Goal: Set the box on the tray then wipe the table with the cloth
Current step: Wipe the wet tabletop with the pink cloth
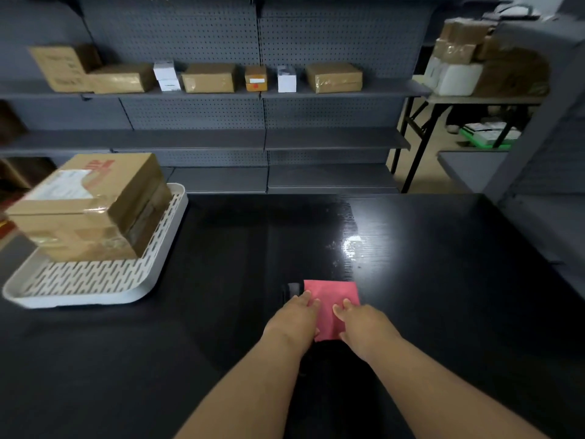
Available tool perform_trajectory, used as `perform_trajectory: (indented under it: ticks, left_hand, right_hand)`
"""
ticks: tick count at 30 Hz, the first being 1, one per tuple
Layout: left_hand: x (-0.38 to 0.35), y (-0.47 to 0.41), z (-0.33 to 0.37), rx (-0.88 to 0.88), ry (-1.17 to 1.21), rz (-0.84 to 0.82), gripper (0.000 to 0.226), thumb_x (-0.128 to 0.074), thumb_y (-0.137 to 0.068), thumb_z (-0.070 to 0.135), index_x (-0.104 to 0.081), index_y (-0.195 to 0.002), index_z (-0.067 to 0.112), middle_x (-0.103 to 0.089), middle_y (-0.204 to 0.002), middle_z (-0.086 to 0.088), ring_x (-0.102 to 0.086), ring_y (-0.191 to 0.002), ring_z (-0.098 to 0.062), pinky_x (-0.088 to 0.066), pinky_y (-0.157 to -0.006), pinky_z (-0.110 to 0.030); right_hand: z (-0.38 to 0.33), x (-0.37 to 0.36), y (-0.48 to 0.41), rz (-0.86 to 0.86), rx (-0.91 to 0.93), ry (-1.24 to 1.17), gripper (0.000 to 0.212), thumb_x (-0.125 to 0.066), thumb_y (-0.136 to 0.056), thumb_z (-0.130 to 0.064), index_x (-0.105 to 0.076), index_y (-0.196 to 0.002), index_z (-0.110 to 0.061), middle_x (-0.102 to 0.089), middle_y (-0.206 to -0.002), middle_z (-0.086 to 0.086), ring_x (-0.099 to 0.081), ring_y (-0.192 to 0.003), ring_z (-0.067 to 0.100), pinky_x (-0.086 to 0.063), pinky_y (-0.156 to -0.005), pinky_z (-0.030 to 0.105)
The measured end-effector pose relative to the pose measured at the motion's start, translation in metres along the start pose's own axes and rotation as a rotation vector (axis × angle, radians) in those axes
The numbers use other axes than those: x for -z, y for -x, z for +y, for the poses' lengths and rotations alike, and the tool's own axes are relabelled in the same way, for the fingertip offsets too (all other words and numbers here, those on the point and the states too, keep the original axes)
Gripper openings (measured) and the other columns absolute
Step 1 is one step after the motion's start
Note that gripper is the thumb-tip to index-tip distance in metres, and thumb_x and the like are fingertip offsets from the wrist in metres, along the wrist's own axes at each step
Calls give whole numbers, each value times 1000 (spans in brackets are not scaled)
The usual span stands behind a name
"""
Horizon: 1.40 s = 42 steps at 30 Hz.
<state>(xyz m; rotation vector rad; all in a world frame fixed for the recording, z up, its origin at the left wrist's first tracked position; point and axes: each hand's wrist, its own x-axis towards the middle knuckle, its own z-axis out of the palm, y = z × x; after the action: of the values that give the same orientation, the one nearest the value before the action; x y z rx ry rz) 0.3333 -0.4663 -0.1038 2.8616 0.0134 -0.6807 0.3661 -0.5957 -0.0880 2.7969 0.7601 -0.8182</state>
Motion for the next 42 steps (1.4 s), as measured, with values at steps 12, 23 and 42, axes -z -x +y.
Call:
perform_trajectory:
  ticks: [12,23,42]
  left_hand:
    - [-43,77,1,-5,-6,1,64,-46,-101,22,-14,-155,13,-5,-163,-7,-15,-150,-26,-22,-118,-34]
    - [-42,89,10,-3,-22,-23,63,-47,-100,19,-16,-155,12,-7,-163,-7,-18,-148,-27,-26,-117,-37]
    - [-13,24,2,0,-55,-71,66,-47,-100,21,-12,-155,14,-2,-164,-5,-15,-149,-28,-23,-118,-37]
  right_hand:
    - [-37,-49,62,-18,-25,-1,62,-44,-100,-20,-14,-154,-20,-11,-163,5,-31,-142,31,-33,-114,41]
    - [-40,-62,65,-41,-51,-9,66,-48,-97,-15,-15,-153,-21,-12,-162,5,-34,-140,33,-37,-111,45]
    - [-17,-24,15,-62,-52,-8,71,-55,-95,-15,-16,-154,-22,-10,-163,3,-30,-143,31,-35,-114,43]
